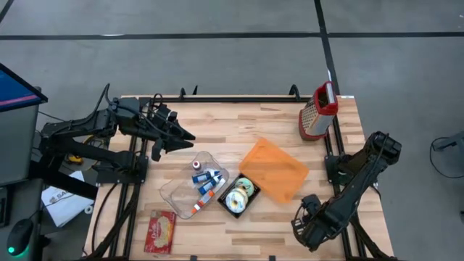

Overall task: Pick & Place Food Item
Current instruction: Put the blue food coloring bottle into the transparent bin

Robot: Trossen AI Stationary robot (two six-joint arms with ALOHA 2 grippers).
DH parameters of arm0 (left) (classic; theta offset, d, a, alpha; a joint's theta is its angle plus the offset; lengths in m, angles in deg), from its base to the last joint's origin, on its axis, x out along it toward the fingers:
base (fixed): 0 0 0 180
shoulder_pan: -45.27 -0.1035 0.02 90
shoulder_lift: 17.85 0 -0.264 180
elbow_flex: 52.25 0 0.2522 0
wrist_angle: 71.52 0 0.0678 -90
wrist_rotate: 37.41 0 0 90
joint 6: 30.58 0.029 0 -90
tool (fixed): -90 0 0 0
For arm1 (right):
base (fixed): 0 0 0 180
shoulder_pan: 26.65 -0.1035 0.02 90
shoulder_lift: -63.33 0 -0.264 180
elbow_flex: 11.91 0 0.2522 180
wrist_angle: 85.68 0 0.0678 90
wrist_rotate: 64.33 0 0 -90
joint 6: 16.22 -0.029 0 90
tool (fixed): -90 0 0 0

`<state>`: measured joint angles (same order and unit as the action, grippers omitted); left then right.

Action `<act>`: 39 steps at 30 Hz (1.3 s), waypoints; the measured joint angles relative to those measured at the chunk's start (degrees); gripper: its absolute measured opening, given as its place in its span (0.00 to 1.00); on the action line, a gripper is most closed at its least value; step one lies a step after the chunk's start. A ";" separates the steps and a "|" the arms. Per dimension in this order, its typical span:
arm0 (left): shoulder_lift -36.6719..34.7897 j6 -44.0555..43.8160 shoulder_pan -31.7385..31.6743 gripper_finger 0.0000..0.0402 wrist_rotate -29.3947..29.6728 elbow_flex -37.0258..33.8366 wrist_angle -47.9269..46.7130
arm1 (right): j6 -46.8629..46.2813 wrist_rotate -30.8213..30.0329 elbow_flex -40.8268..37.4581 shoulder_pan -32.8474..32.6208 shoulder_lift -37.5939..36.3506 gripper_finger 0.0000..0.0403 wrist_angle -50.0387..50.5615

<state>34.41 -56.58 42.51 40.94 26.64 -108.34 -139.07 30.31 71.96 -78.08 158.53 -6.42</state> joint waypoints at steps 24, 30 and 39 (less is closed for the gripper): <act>-0.01 -1.25 0.00 0.37 -0.12 0.01 -0.03 | 1.36 -1.71 -0.01 0.88 0.00 0.38 0.99; -0.01 -1.22 0.00 0.37 -0.11 0.01 -0.03 | 0.89 -2.21 -0.01 0.47 0.00 0.29 0.90; -0.01 -1.25 0.26 0.37 0.05 0.01 -0.03 | 1.75 -4.18 -0.15 1.79 -0.02 0.32 1.13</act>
<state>34.40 -57.83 42.76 40.98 26.65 -108.37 -137.32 26.13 71.81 -76.28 158.51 -5.29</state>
